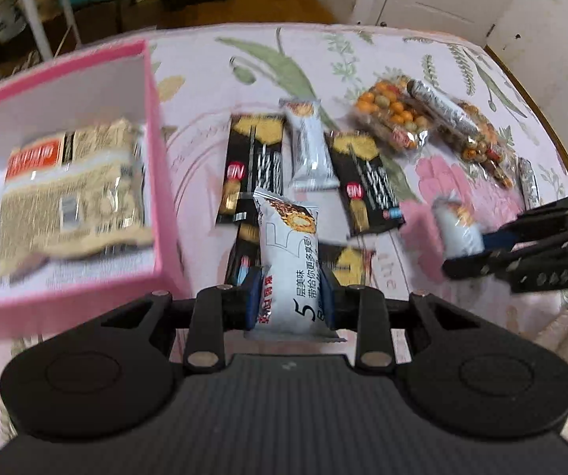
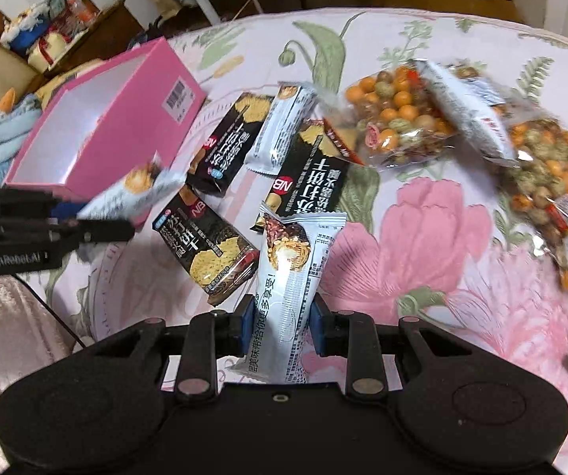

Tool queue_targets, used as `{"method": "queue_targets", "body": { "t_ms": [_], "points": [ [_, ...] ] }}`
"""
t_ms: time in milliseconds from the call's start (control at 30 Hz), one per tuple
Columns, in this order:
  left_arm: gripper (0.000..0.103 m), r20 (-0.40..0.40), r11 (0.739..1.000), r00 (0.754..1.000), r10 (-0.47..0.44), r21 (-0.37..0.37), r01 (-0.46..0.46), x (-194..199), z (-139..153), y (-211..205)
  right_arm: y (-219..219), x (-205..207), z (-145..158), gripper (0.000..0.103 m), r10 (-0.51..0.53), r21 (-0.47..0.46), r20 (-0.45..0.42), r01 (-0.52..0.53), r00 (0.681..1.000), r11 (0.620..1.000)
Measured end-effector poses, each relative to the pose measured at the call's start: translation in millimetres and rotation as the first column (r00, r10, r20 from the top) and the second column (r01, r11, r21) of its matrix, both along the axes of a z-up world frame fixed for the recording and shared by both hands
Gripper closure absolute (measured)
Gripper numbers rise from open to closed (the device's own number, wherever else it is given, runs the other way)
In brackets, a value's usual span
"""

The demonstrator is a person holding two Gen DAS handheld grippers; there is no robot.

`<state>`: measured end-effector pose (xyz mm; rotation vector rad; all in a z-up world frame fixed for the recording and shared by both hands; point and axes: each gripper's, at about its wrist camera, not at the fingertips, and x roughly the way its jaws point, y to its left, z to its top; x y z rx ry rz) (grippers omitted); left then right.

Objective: Organize snacks

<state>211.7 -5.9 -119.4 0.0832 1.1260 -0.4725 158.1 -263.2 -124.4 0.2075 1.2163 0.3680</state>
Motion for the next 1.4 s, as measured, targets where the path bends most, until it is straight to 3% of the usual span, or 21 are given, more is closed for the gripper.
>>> {"method": "queue_targets", "body": {
  "t_ms": [167,367,567,800,1000,1167,1300,1400],
  "points": [
    [0.074,-0.014,0.999,1.000,0.015,-0.038,-0.015,-19.5,5.4,12.3,5.8,-15.3,4.3,0.070,-0.005,0.016,0.014,0.005,1.000,1.000],
    [0.074,-0.047,0.999,0.999,-0.012,-0.049,0.010,-45.6,18.0,24.3,29.1,-34.5,17.3,0.070,0.065,0.034,0.022,-0.066,0.998,0.997],
    [0.074,-0.059,0.999,0.998,-0.016,-0.043,0.014,-68.4,39.4,46.7,53.6,-49.5,49.3,0.070,0.143,0.060,0.038,-0.145,0.989,0.988],
    [0.074,-0.014,0.999,1.000,0.010,-0.044,-0.011,-86.1,70.3,76.9,97.2,-54.5,92.5,0.070,0.259,0.065,0.107,-0.266,0.960,0.962],
    [0.074,0.060,0.993,0.994,0.090,-0.076,-0.086,-79.7,95.2,107.8,139.9,-38.7,102.3,0.070,0.309,0.078,0.165,-0.324,0.937,0.943],
    [0.074,0.134,0.986,0.979,0.154,-0.090,-0.142,-59.9,107.1,129.3,170.2,-7.8,102.3,0.070,0.295,0.057,0.214,-0.314,0.931,0.948],
    [0.074,0.183,0.976,0.961,0.208,-0.104,-0.192,-36.0,105.5,141.7,188.6,27.6,97.4,0.070,0.283,0.071,0.217,-0.304,0.934,0.950],
    [0.074,0.195,0.961,0.944,0.267,-0.121,-0.247,-11.3,93.2,152.4,206.3,54.2,91.5,0.070,0.284,0.027,0.220,-0.297,0.933,0.955]
  ]
}}
